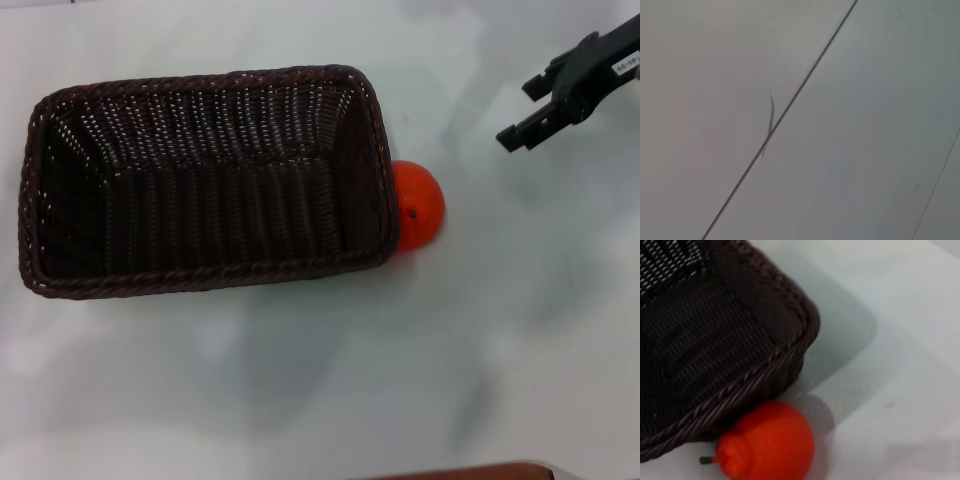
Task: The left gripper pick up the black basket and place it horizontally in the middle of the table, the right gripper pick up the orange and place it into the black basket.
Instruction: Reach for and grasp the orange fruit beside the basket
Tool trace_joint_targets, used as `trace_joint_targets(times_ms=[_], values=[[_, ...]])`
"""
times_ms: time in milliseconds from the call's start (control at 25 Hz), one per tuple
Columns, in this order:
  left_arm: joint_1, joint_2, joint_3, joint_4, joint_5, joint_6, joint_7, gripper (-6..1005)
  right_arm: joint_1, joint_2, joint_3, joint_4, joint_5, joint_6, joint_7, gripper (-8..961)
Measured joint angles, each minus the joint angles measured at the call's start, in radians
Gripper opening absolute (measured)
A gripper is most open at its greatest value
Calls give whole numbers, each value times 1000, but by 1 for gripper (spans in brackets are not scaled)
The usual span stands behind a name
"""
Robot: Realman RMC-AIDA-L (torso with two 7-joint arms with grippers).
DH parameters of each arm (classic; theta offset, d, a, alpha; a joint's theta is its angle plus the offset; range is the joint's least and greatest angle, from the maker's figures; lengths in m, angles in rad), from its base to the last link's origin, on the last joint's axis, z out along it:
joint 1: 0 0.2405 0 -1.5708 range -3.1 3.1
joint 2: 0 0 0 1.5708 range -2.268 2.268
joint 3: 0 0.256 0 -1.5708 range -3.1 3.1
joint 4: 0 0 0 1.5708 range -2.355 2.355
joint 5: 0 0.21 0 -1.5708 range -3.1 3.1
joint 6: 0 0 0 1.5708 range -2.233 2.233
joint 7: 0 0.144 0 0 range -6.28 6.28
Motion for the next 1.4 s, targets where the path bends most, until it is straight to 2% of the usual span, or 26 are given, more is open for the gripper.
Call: trace_joint_targets(times_ms=[400,760,1080,1400], values=[[-13,2,0,16,4,8,0,817,6,27,8,-18,9,26,-50,925],[-13,2,0,26,6,11,2,816,30,39,0,-39,11,62,-73,896],[-13,3,0,26,6,20,1,816,80,86,-18,-122,2,56,-122,863],[-16,3,0,26,5,21,0,817,116,121,-46,-175,-26,9,-134,831]])
